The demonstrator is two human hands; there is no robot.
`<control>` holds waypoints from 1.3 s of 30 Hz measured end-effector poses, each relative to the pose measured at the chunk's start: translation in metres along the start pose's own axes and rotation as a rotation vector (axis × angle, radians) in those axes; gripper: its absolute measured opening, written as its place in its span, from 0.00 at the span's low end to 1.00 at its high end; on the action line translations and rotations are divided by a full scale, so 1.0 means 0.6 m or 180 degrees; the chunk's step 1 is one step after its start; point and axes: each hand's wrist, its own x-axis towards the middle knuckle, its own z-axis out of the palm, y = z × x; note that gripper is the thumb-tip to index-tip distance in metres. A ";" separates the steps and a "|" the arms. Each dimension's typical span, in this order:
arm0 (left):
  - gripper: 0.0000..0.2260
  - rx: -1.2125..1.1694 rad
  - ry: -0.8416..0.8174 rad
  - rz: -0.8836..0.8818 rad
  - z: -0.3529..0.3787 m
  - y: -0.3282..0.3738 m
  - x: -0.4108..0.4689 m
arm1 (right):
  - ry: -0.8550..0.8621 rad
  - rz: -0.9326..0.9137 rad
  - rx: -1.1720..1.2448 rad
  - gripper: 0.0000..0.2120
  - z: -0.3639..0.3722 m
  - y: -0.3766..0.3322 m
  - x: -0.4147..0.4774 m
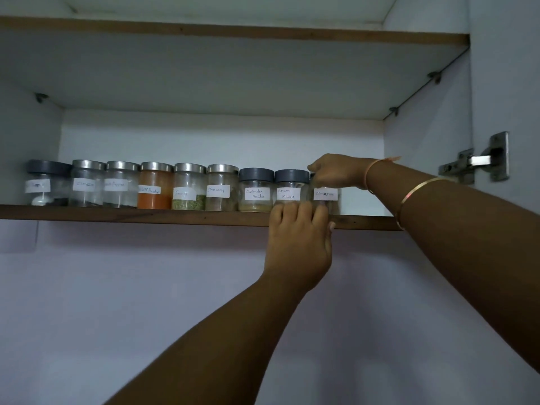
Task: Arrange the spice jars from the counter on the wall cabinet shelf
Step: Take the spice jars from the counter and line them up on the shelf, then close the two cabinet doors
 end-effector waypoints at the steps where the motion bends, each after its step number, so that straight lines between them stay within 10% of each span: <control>1: 0.15 -0.0097 -0.0135 -0.0019 -0.008 0.001 0.001 | 0.0023 -0.0003 -0.0048 0.10 -0.005 -0.010 -0.011; 18: 0.27 -0.0155 -0.2870 0.0365 -0.211 -0.005 -0.086 | 0.0096 0.0409 -0.0470 0.10 -0.020 -0.191 -0.299; 39: 0.28 -0.1306 -0.1743 0.0779 -0.482 0.211 -0.052 | 0.0245 0.1277 -0.1329 0.22 -0.219 -0.239 -0.641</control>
